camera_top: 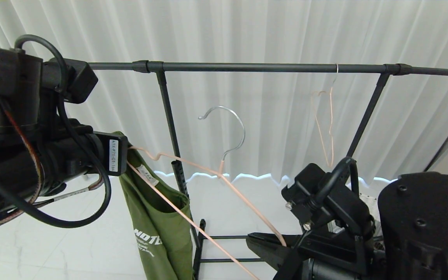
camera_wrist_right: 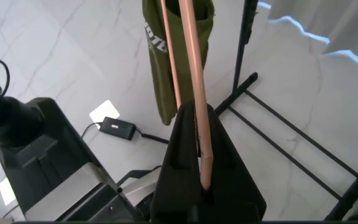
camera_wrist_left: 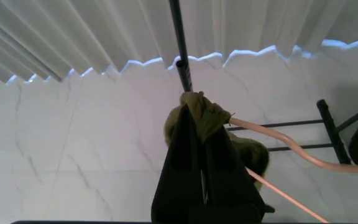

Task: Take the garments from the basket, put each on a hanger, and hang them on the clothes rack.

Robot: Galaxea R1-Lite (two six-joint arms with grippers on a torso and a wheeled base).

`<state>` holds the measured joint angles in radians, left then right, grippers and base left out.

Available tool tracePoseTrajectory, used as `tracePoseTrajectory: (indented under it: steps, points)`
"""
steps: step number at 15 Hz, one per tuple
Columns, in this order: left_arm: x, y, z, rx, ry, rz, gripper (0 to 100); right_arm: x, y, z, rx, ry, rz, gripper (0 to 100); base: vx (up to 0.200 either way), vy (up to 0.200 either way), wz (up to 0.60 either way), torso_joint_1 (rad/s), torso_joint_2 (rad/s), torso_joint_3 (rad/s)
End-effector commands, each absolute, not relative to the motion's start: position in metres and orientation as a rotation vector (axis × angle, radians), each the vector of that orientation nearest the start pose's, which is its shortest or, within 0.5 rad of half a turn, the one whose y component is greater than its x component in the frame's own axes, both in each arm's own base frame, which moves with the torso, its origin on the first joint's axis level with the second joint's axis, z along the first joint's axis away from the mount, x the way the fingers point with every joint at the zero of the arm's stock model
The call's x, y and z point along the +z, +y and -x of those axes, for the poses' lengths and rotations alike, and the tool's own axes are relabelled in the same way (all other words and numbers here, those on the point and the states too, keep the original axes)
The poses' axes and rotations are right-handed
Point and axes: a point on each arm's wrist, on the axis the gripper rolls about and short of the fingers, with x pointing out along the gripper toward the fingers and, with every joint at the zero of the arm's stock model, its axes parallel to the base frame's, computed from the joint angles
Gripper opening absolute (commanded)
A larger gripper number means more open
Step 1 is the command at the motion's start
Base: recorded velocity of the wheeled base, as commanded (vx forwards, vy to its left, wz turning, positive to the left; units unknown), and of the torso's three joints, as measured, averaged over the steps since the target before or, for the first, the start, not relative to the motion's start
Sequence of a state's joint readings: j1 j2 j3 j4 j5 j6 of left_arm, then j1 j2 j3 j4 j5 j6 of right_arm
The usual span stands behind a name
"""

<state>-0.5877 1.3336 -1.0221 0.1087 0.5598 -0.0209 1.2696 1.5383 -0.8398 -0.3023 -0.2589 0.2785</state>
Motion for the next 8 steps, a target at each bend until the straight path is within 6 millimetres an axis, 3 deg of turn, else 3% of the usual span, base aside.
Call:
tracePoseTrajectory:
  steps: [1,8]
  points:
    - [0.269,-0.112,-0.177,-0.053,0.350,-0.211,0,0.207,0.254,-0.086,0.940,0.429,0.028,0,0.000,0.000,0.00,0.000,0.00,0.000]
    - [0.283,-0.117,-0.166,-0.119,0.299,-0.212,0,0.196,0.253,-0.068,1.002,0.475,0.078,0,0.000,0.000,0.00,0.000,0.00,0.000]
